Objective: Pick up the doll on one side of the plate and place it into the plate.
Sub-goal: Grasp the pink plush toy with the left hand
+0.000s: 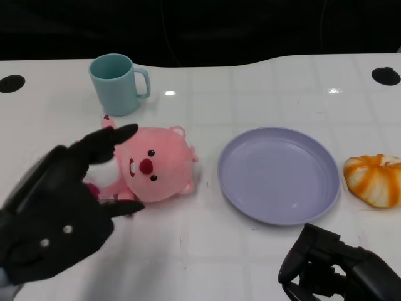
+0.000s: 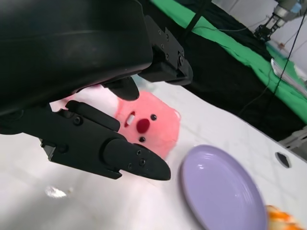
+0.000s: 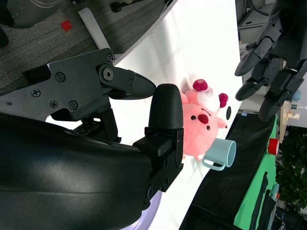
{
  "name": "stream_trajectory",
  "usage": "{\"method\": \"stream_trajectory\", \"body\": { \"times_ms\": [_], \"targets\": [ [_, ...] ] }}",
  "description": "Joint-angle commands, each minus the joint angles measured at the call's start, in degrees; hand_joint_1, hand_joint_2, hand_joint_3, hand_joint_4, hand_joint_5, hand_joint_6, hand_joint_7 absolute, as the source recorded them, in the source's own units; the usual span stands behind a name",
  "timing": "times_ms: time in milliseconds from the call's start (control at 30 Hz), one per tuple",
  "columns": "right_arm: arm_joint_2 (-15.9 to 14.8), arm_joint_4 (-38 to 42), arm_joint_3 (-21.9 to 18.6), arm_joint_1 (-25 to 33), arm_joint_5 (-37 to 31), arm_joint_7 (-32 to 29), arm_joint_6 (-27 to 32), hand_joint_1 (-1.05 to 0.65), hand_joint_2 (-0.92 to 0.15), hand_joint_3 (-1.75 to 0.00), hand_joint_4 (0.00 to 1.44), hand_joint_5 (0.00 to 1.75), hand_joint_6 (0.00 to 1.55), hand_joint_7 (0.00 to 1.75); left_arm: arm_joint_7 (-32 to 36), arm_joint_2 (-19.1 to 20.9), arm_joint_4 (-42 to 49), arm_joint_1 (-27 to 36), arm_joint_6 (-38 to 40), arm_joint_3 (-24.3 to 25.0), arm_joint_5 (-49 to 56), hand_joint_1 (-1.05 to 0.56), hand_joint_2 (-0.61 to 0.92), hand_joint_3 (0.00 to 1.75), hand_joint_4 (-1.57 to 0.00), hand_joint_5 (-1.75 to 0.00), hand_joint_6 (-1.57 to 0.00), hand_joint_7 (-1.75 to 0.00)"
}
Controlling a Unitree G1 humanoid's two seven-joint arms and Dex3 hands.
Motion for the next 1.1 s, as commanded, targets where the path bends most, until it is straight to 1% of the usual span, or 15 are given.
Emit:
{"method": "stream_trajectory", "body": {
  "times_ms": [33,200,367,633,767,867,1000,1100],
  "targets": [
    [-0.3,-0.8,-0.1,0.3,0.3,-0.1,0.2,-0.21,-0.82,-0.7,0.64,1.75,0.45,1.65,-1.1,3.3,1.6,-2.9,0.6,-2.5,7.4,-0.61,0.92,0.0,0.0,-0.42,-0.19,0.0],
    [-0.4,-1.1,-0.2,0.7,0.1,-0.1,-0.1,-0.22,-0.82,-0.7,0.65,1.75,0.45,1.64,-3.5,5.6,5.2,-7.6,1.2,-6.1,16.8,-0.6,0.91,0.0,0.0,-0.27,-0.17,0.0],
    [-0.3,-1.7,-0.5,1.1,1.2,0.1,0.5,-0.23,-0.83,-0.7,0.65,1.75,0.45,1.64,-6.2,6.4,10.8,-12.5,0.6,-9.4,23.5,-0.63,0.91,0.0,0.0,-0.23,-0.16,0.0],
    [-0.5,-1.8,-0.5,1.2,0.9,0.1,0.3,-0.24,-0.83,-0.69,0.65,1.75,0.45,1.64,-9.1,4.4,22.2,-19.8,-0.5,-13.7,27.8,-0.64,0.88,0.0,0.0,-0.26,-0.15,0.0],
    [-0.4,-1.8,-0.3,1.4,0.5,-0.1,0.2,-0.23,-0.83,-0.69,0.65,1.75,0.46,1.65,-8.8,3.0,28.3,-22.6,-2.1,-15.0,28.3,-0.65,0.88,0.0,0.0,-0.26,-0.15,0.0],
    [-0.3,-2.0,-0.2,1.5,0.7,0.0,0.4,-0.23,-0.83,-0.69,0.65,1.75,0.46,1.65,-7.8,1.8,33.3,-24.3,-3.7,-16.0,28.6,-0.64,0.88,0.0,0.0,-0.22,-0.13,0.0],
    [-0.1,-2.3,-0.2,1.8,0.9,-0.1,0.6,-0.23,-0.82,-0.69,0.66,1.75,0.46,1.65,-6.3,0.5,39.7,-26.6,-6.1,-17.3,29.2,-0.62,0.87,0.0,0.0,-0.22,-0.14,-0.01],
    [-0.1,-2.7,-0.1,2.0,0.7,-0.3,0.8,-0.23,-0.83,-0.69,0.66,1.75,0.46,1.65,-6.2,-0.9,44.1,-28.6,-6.5,-18.3,29.8,-0.62,0.87,0.0,0.0,-0.21,-0.14,-0.01]
  ]
}}
